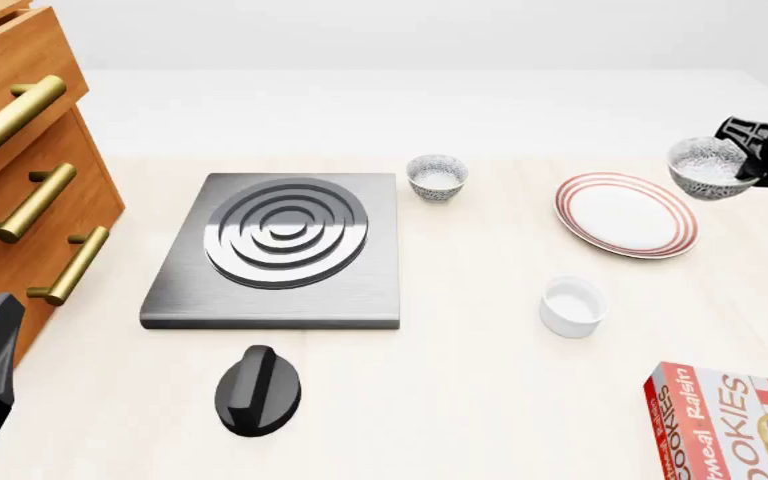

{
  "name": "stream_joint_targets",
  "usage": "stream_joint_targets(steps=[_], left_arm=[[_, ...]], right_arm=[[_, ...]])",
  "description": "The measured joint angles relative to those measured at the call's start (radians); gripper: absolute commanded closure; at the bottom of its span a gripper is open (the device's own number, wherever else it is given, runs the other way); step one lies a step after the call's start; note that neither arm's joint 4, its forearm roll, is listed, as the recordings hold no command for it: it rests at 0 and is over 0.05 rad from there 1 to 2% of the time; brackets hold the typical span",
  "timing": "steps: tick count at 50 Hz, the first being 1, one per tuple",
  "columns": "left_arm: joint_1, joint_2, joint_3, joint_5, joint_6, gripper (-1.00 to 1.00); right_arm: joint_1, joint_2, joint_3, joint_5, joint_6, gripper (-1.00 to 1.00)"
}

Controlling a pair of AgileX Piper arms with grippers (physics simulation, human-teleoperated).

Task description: Pick the akita bowl next to the cookies box and place it on the plate.

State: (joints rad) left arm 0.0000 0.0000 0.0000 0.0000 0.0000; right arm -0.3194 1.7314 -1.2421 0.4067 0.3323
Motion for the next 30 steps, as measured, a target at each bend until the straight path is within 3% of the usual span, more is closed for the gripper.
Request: stream_joint_targets(steps=[30], left_arm=[[0.000, 0.000, 0.000, 0.000, 0.000, -1.00]], right_arm=[[0.044, 0.096, -0.015, -0.075, 0.166, 1.00]])
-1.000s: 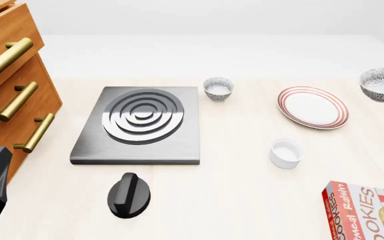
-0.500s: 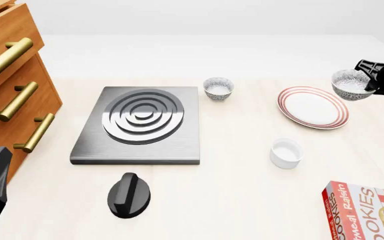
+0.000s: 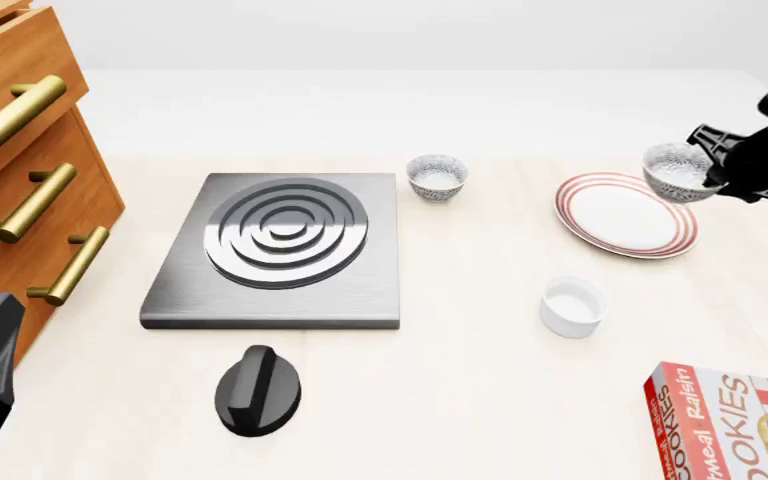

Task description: Pick the akita bowl next to the cookies box and place it on the plate.

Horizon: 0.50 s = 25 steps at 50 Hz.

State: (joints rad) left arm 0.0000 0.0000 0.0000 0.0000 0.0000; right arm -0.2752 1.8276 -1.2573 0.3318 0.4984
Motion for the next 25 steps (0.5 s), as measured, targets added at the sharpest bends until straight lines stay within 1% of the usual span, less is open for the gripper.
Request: stream_joint_targets(steps=[12, 25], left_arm=[[0.000, 0.000, 0.000, 0.000, 0.000, -1.00], [0.000, 0.000, 0.000, 0.000, 0.000, -1.00]], right_arm=[[0.019, 0.034, -0.011, -0.025, 0.048, 1.00], [0.036, 0.088, -0.041, -0.038, 0.073, 1.00]])
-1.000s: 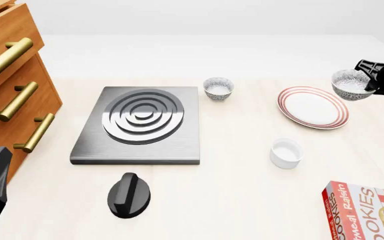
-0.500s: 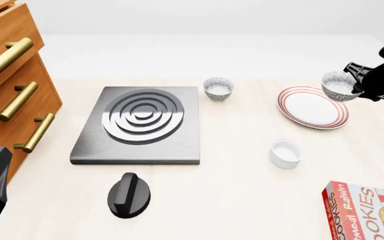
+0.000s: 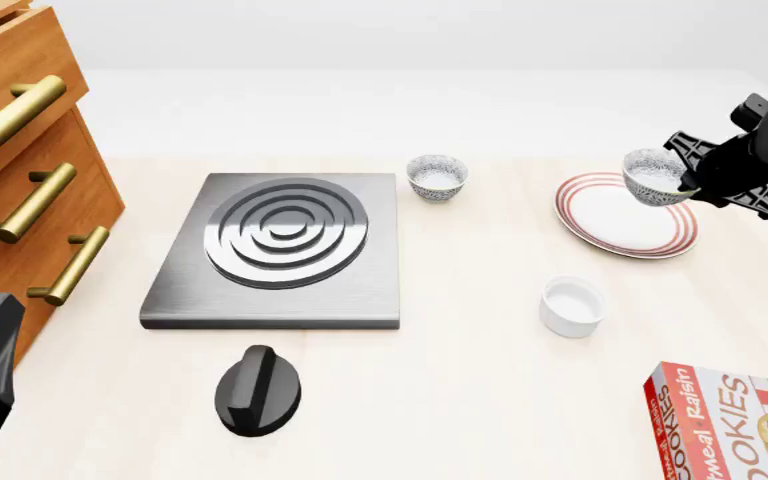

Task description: Pick the akita bowl next to the cookies box and place it on the plate.

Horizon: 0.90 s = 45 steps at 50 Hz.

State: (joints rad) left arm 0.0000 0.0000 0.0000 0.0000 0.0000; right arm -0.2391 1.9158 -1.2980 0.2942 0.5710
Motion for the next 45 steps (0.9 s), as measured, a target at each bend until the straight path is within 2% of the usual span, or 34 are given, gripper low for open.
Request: stream_joint_targets(steps=[45], left_arm=[[0.000, 0.000, 0.000, 0.000, 0.000, -1.00]], right_arm=[[-0.003, 0.185, -0.147, 0.026, 0.001, 1.00]])
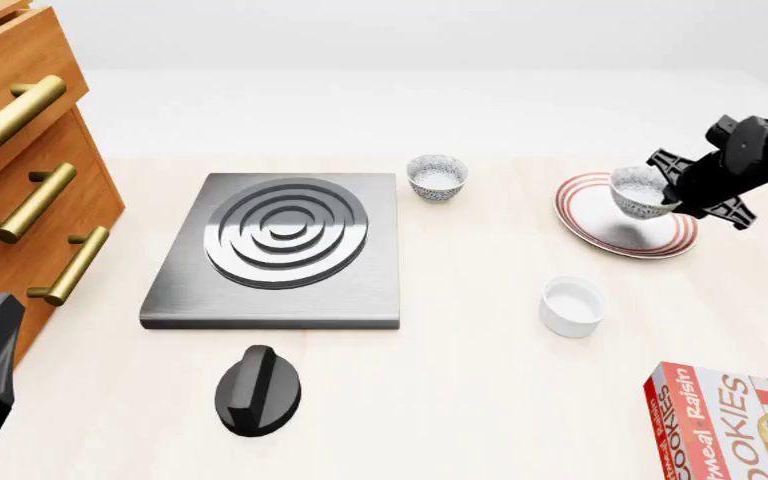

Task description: Pick the akita bowl next to the cookies box and place it on the plate.

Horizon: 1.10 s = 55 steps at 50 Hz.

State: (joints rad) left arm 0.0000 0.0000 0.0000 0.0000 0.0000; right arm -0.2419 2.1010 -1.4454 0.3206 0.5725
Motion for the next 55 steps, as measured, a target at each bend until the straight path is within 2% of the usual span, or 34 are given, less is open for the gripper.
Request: stream_joint_targets(steps=[48, 49, 55], left_arm=[[0.000, 0.000, 0.000, 0.000, 0.000, -1.00], [0.000, 0.000, 0.000, 0.000, 0.000, -1.00], [0.000, 0.000, 0.000, 0.000, 0.000, -1.00]], right_arm=[[0.011, 0.080, -0.072, 0.015, -0.017, 1.00], [0.011, 0.080, -0.072, 0.015, -0.018, -1.00], [0.006, 0.079, -0.068, 0.011, -0.020, -1.00]])
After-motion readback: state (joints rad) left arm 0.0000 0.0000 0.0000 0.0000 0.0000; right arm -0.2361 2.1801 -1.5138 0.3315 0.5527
